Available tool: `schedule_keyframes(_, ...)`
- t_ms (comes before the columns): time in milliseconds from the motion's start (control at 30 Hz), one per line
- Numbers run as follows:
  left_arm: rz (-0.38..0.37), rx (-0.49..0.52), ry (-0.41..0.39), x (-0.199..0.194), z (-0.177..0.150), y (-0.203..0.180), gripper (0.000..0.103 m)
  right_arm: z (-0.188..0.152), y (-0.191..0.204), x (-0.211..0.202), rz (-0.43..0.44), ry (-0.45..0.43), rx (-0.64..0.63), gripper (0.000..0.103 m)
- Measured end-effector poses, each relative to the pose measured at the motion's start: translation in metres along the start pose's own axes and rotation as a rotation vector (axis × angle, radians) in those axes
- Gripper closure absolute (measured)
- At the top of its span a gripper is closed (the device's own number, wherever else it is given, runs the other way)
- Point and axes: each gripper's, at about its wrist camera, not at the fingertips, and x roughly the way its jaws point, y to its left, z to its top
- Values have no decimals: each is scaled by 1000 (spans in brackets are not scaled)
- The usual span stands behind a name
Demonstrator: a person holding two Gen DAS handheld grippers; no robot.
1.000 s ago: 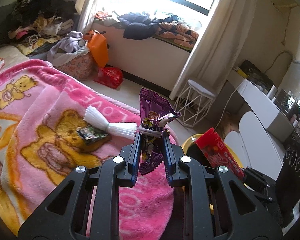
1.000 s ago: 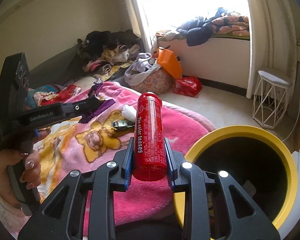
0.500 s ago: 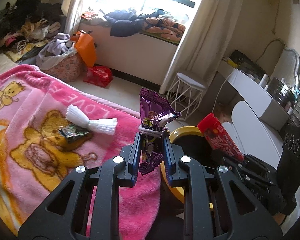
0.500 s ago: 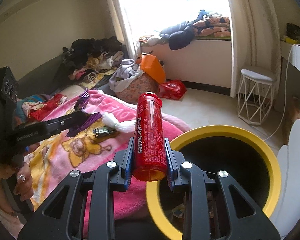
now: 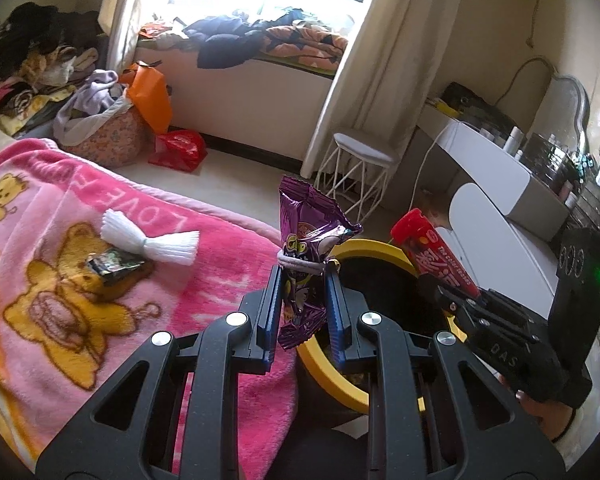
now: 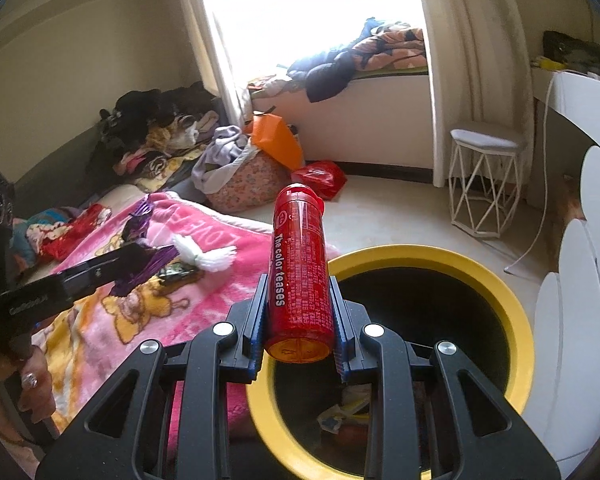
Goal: Collect trash
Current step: 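Carry the purple wrapper and red container in both tools over the yellow bin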
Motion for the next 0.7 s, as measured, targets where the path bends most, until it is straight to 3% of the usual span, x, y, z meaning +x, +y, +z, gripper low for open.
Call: schedule_keyframes(700, -47, 59, 52, 26, -9, -33, 88, -9, -53, 5, -129, 33, 108, 77)
